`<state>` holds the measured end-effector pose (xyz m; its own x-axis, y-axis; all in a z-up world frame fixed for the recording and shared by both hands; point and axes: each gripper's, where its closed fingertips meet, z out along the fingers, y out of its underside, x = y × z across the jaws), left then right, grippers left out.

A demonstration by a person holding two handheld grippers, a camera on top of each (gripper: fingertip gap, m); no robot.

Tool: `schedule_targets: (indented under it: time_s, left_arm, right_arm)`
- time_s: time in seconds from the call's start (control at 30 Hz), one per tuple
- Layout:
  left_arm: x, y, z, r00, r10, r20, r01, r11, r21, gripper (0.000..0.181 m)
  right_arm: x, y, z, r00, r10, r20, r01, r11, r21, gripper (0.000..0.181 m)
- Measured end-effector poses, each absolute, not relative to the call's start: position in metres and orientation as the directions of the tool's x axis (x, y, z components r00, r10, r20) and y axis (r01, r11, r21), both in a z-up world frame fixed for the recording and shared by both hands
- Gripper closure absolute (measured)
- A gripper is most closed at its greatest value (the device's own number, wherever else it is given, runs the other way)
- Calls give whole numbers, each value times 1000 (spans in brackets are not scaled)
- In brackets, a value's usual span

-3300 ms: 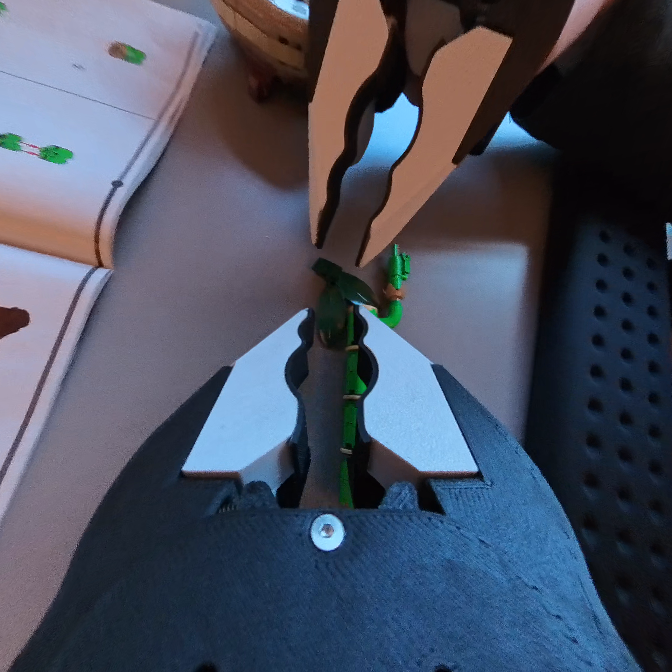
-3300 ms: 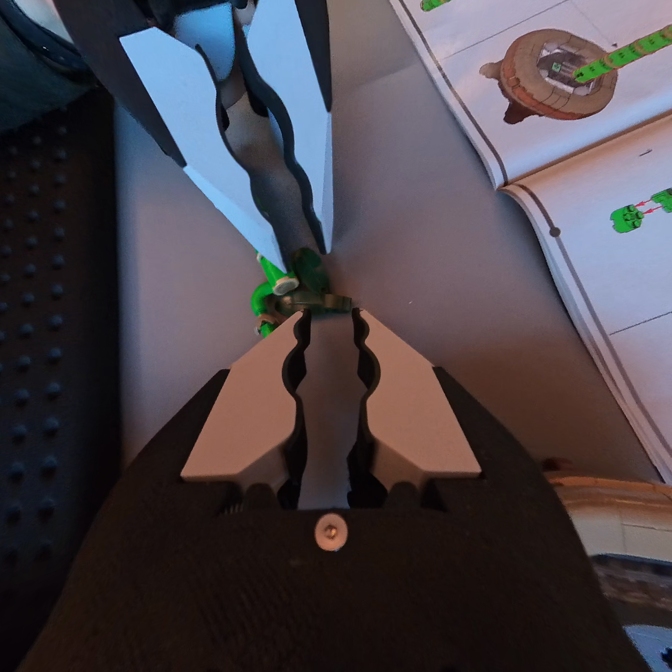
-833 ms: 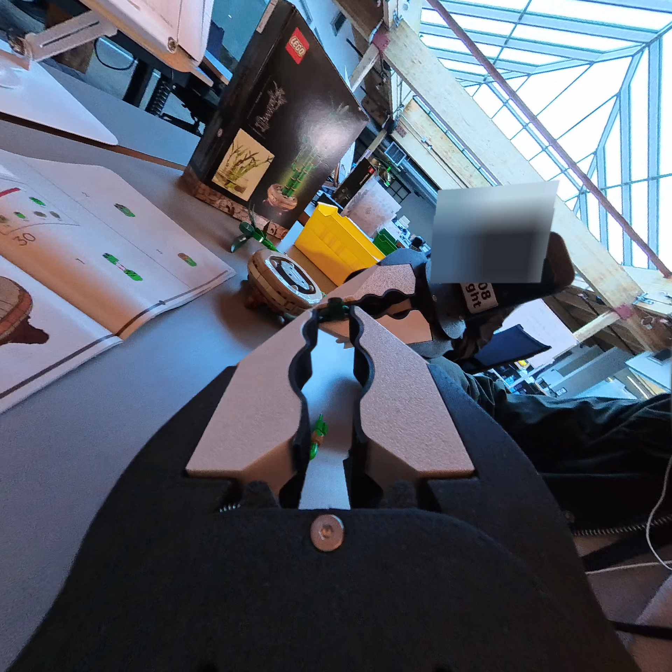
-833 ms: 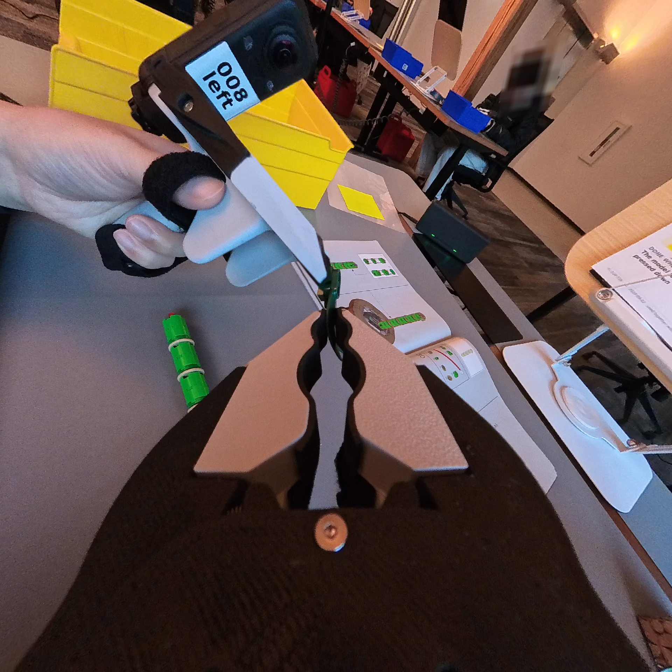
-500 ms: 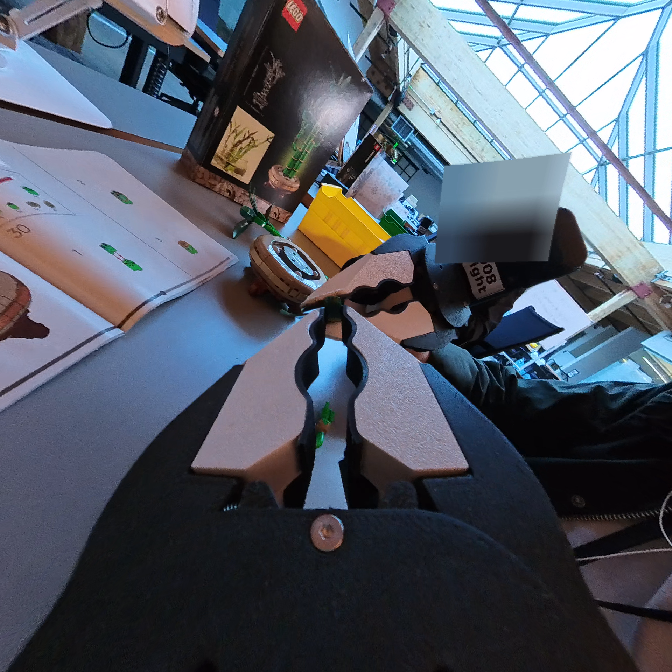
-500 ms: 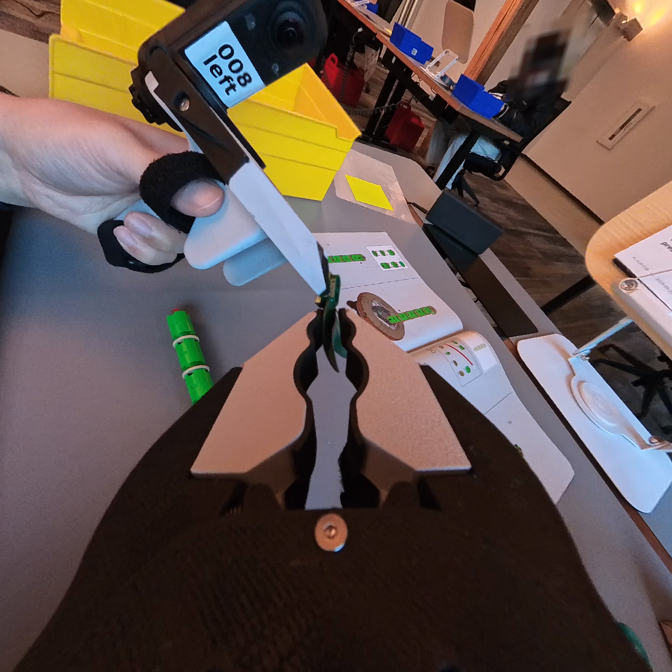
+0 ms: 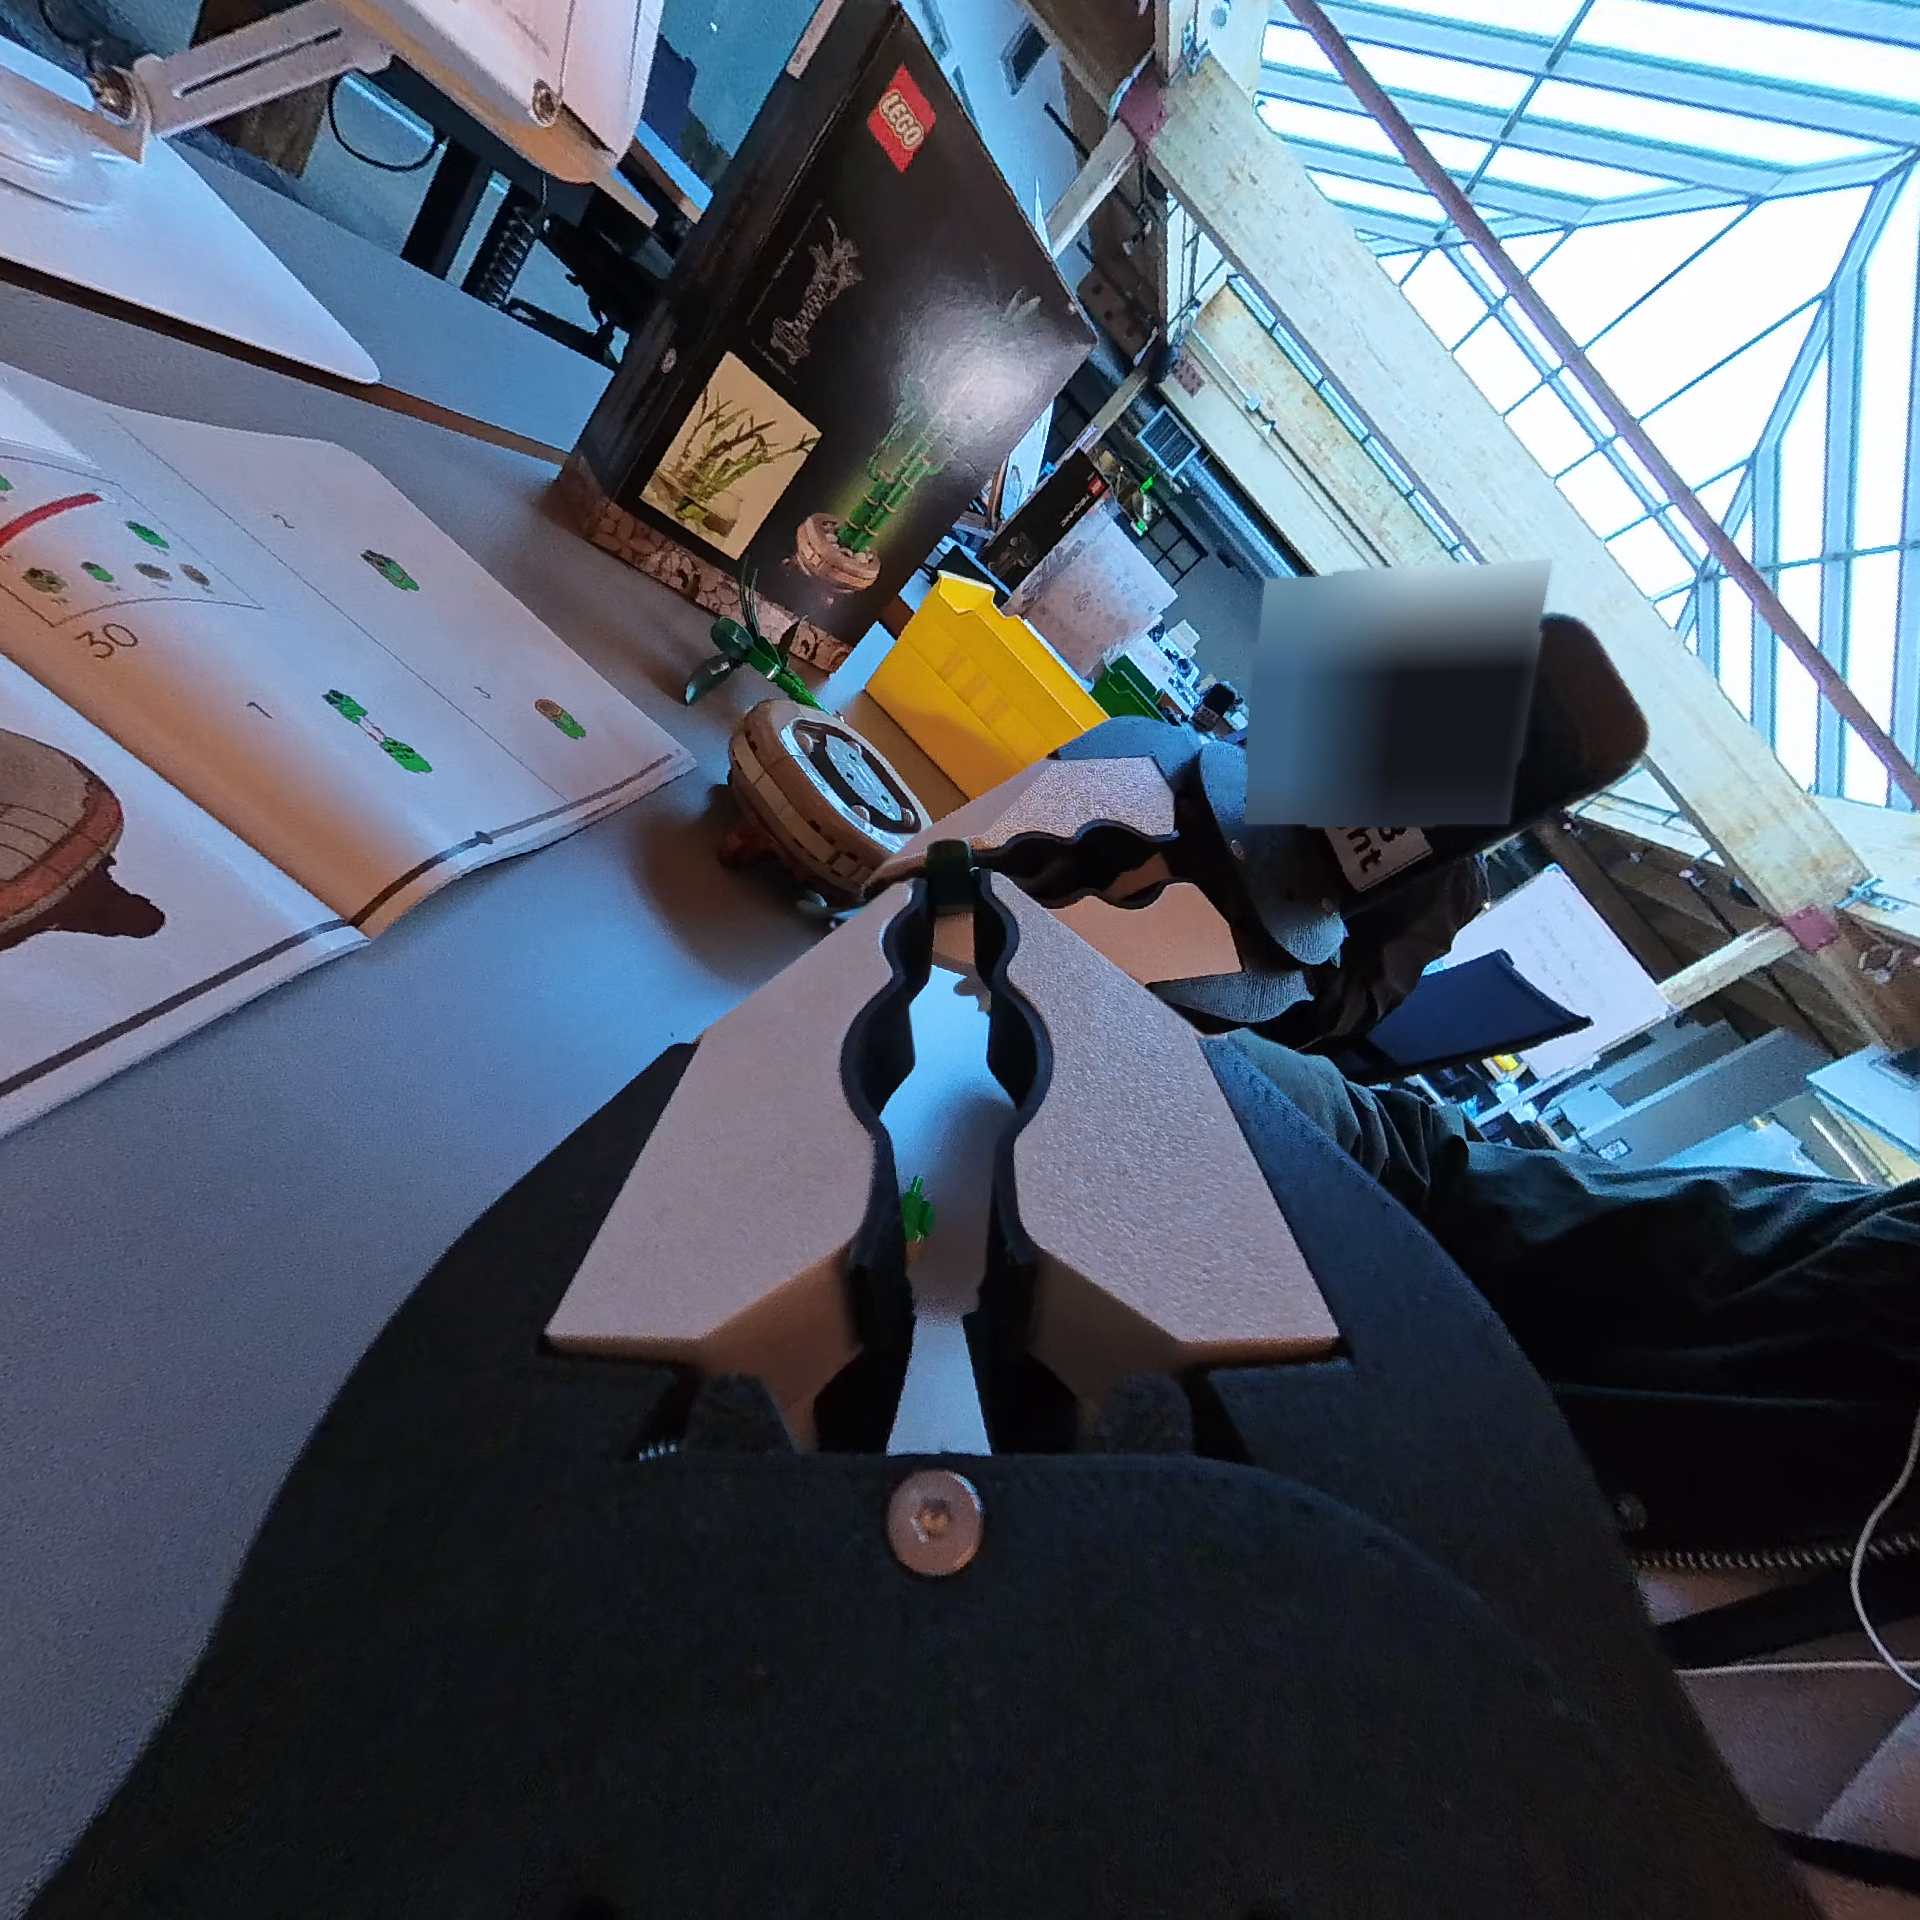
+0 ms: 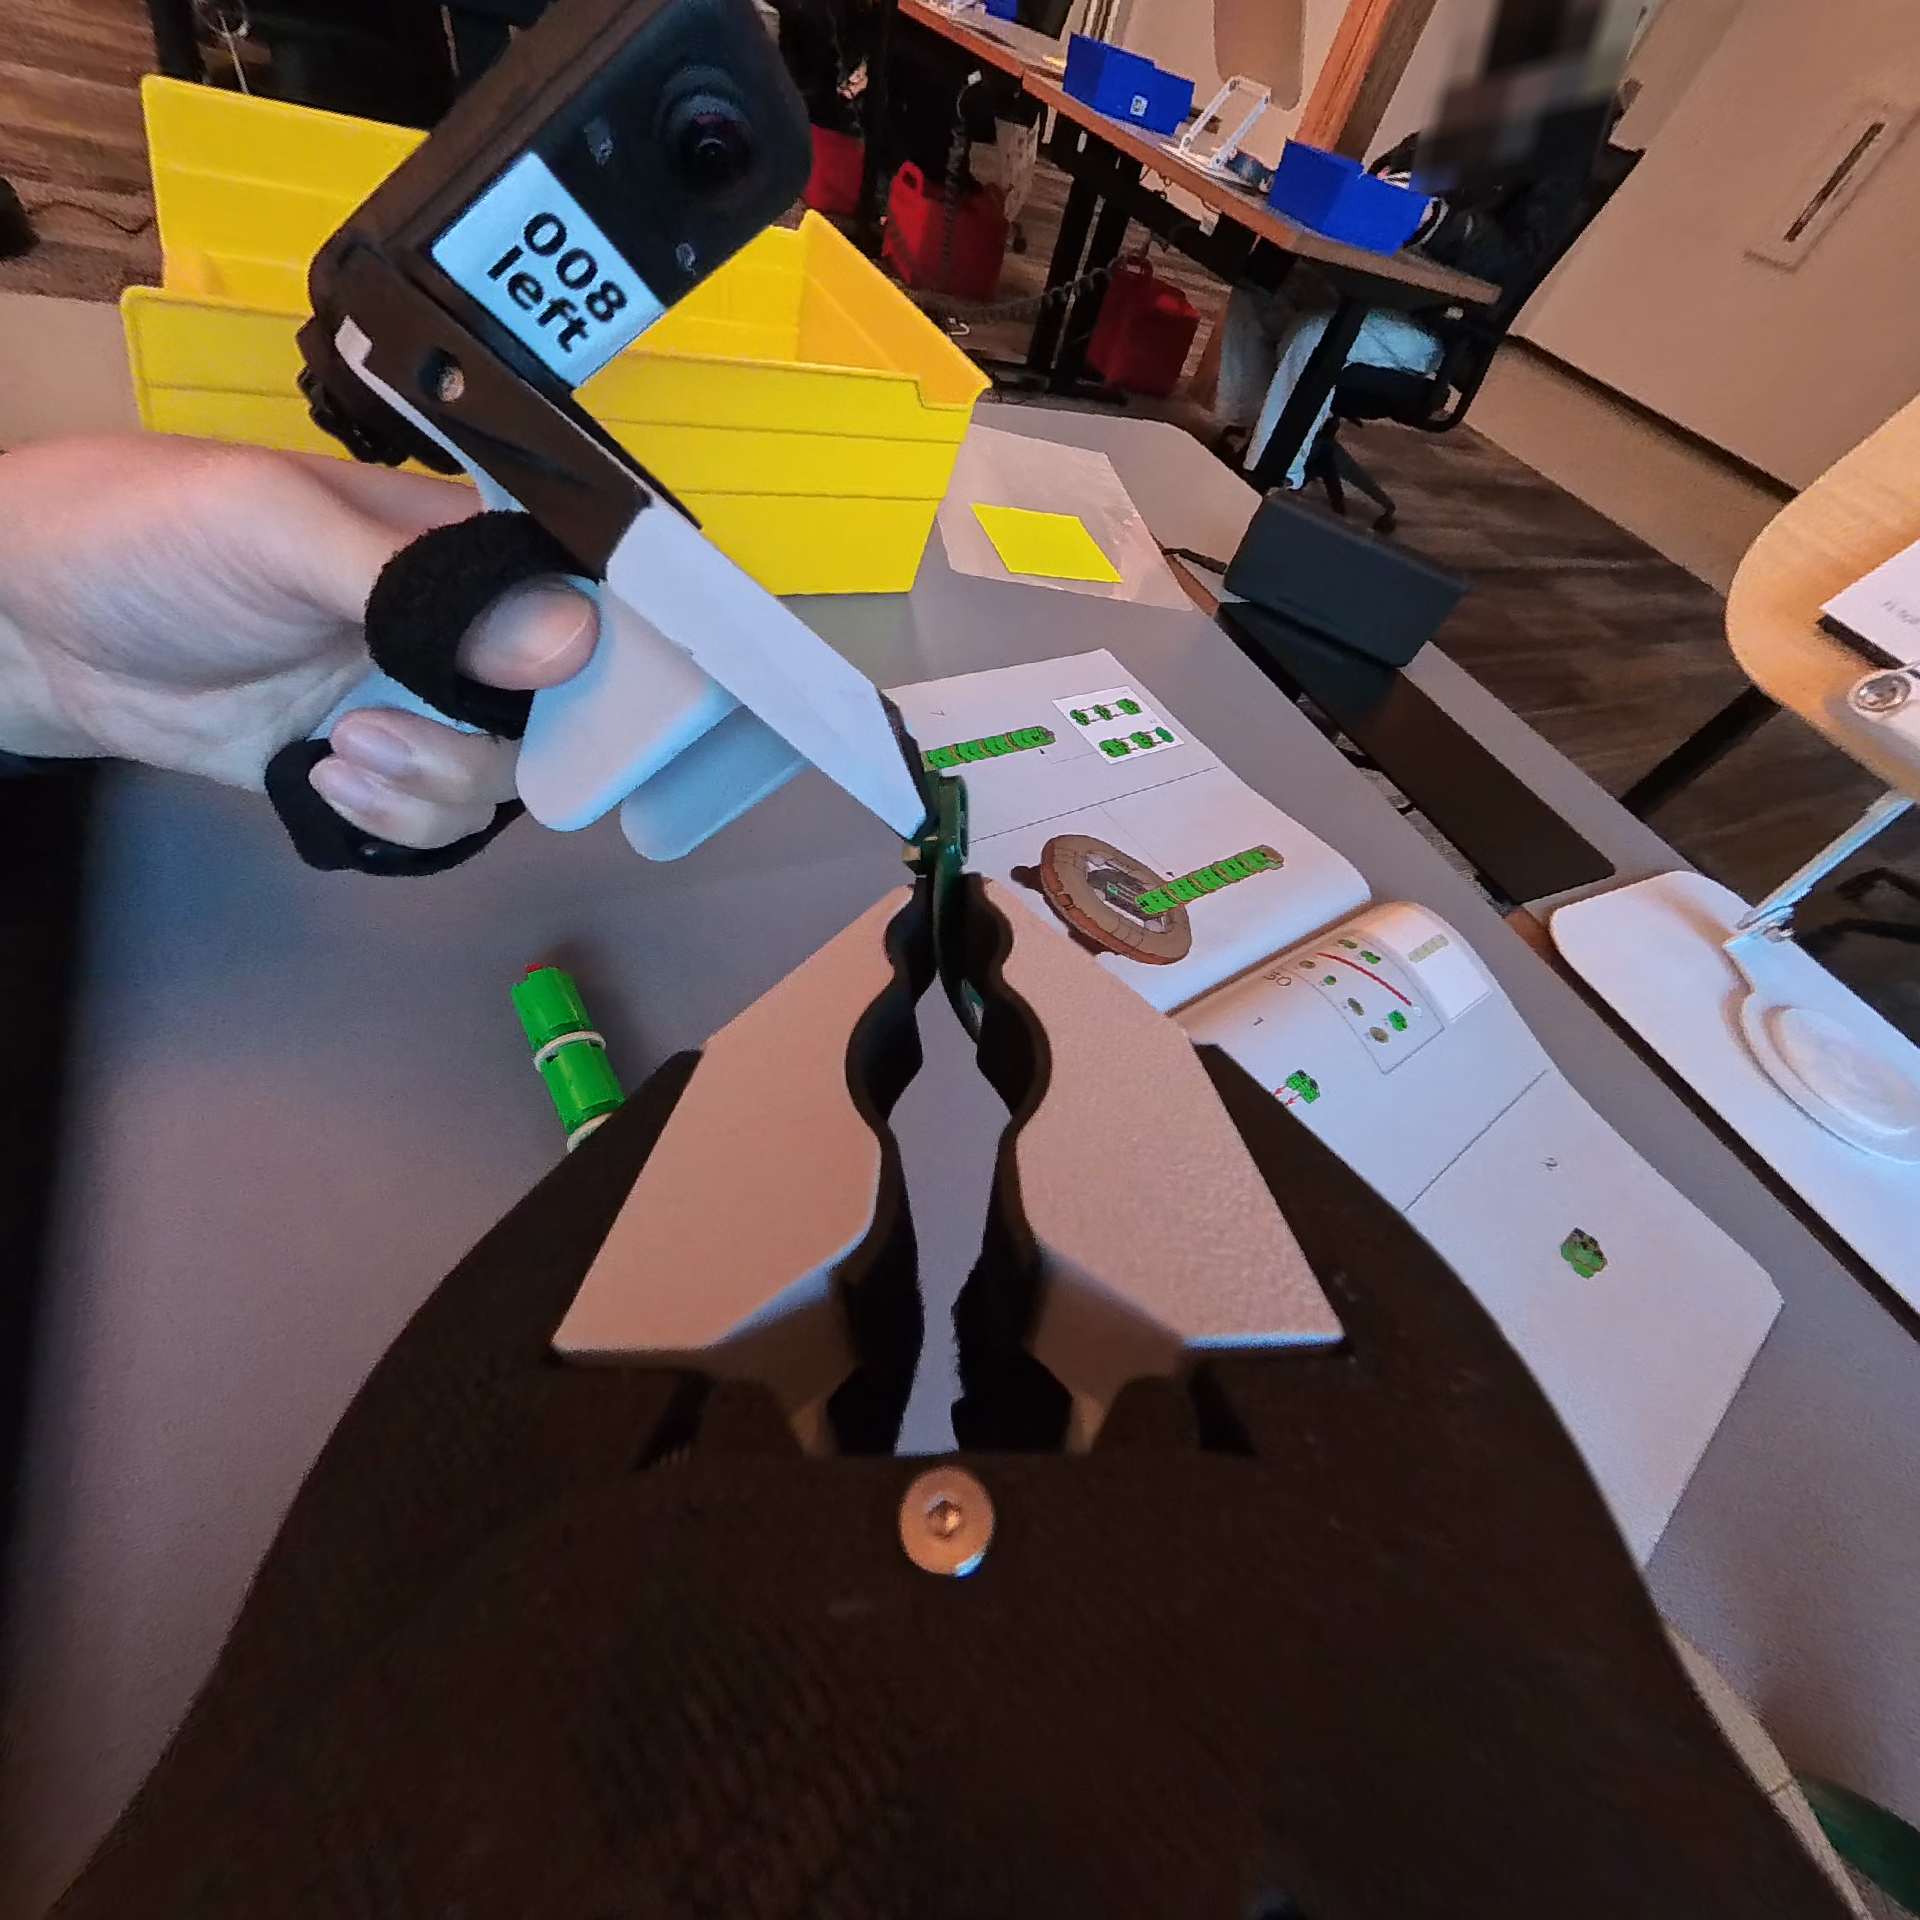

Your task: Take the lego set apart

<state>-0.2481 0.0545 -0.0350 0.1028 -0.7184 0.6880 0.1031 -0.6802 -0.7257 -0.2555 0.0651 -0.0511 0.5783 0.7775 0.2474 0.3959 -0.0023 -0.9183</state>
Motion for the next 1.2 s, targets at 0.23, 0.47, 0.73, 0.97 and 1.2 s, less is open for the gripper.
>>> schedule_targets:
  time_s: [0.23,0.47,0.73,0.97,1.2]
  left_arm:
    - [-248,55,-30,108,-719,686,131,-674,-727,175]
    - [-248,54,-25,101,-725,681,146,-667,-731,175]
    - [-248,52,-23,126,-761,636,128,-623,-772,175]
    - [-249,49,-19,63,-778,624,170,-608,-775,175]
    - [-247,50,-22,103,-797,595,154,-578,-801,175]
  right_arm:
    - [-254,67,-45,602,768,219,360,-16,-933,178]
    - [-254,66,-40,605,771,197,332,-19,-943,178]
    - [-255,63,-39,588,800,120,276,-59,-959,178]
    - [-256,58,-37,560,802,206,318,22,-948,178]
    - [-256,59,-40,562,782,269,366,56,-929,178]
